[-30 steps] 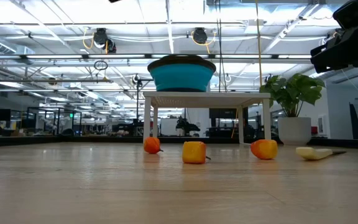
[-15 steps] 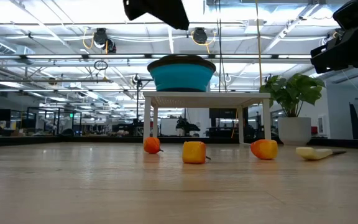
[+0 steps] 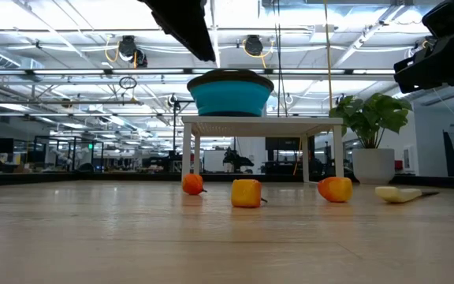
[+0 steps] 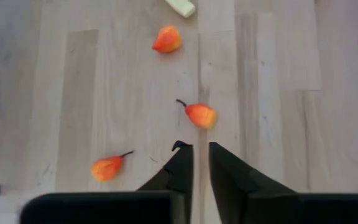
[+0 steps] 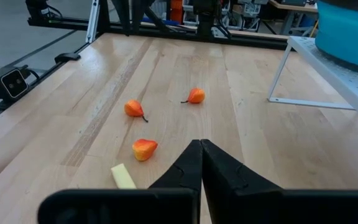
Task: Pick & Place Fruit
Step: Put the top left pear into the blue strainer bowl on the shelf
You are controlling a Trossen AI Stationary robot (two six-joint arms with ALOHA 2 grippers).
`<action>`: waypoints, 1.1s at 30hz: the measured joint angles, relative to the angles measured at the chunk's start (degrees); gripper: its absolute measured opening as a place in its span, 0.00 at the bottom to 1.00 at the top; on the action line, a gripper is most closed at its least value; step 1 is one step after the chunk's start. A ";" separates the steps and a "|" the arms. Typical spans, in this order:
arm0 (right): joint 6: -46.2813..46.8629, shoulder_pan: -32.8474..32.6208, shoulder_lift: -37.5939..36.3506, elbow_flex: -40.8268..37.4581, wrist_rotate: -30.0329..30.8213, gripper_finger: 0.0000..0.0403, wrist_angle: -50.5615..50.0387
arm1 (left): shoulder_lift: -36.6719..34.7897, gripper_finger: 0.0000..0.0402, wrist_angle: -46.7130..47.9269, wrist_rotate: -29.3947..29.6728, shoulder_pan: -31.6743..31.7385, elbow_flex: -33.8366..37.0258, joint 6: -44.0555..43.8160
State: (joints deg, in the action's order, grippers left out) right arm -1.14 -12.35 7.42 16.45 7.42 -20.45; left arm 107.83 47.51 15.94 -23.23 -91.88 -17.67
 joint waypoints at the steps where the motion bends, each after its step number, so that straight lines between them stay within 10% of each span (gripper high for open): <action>1: 0.02 -0.01 0.00 0.00 0.00 0.00 0.00 | 0.00 0.15 0.06 0.00 0.26 0.00 0.02; 16: 0.01 -0.01 0.00 0.00 -0.01 0.00 0.01 | -0.04 0.61 0.95 3.54 2.77 1.71 11.29; 33: 0.37 0.00 0.00 0.00 -0.02 0.00 0.01 | -0.07 0.69 -0.93 -0.01 9.82 10.07 35.62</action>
State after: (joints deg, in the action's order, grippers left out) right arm -0.77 -12.34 7.42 16.45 7.40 -20.44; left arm 107.77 46.58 15.93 -13.40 -81.81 17.95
